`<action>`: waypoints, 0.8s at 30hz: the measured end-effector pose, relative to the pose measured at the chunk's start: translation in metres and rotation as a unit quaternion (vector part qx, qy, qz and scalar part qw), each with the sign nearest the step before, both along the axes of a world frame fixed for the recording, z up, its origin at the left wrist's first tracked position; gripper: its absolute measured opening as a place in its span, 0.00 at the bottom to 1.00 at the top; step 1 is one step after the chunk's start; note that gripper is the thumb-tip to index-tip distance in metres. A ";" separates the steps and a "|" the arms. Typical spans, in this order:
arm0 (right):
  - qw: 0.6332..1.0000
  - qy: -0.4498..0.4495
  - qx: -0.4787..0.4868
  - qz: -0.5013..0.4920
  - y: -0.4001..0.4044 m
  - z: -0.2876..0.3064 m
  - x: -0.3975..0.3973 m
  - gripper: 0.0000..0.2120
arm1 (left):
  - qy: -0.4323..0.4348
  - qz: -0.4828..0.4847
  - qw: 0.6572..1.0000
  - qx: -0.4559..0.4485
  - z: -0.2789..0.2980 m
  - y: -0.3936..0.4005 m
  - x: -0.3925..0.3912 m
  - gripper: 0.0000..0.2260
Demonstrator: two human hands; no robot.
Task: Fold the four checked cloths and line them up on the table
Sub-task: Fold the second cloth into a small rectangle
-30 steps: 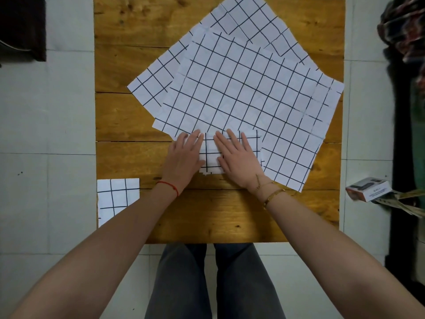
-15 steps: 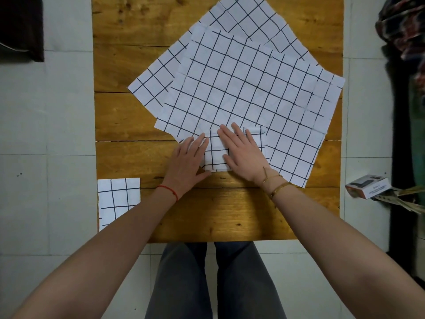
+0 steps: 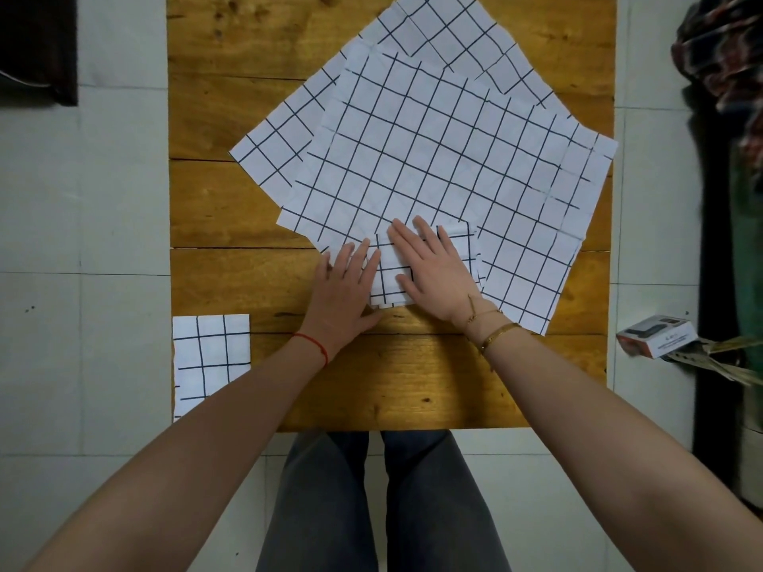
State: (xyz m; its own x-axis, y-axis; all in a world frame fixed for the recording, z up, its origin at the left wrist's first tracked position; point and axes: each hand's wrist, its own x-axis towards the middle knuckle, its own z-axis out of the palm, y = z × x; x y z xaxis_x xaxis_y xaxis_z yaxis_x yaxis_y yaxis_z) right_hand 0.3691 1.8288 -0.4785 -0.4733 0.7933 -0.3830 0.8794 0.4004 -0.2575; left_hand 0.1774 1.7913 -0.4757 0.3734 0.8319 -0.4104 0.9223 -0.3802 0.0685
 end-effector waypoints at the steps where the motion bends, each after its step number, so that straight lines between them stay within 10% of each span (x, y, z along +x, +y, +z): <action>1: 1.000 -0.001 0.000 -0.001 -0.001 0.000 0.000 0.32 | 0.000 0.003 1.000 -0.004 0.001 0.000 0.001 0.42; 24: 0.999 -0.036 -0.008 -0.005 -0.009 -0.002 -0.008 0.28 | -0.073 0.020 0.997 0.027 -0.001 0.012 0.003 0.27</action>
State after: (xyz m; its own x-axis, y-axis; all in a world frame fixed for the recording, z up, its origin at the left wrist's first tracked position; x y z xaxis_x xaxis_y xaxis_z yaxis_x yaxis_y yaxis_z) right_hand 0.3609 1.8194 -0.4806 -0.4366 0.7911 -0.4285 0.8996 0.3884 -0.1996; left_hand 0.1804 1.8033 -0.4769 0.3920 0.8665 -0.3089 0.9185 -0.3501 0.1835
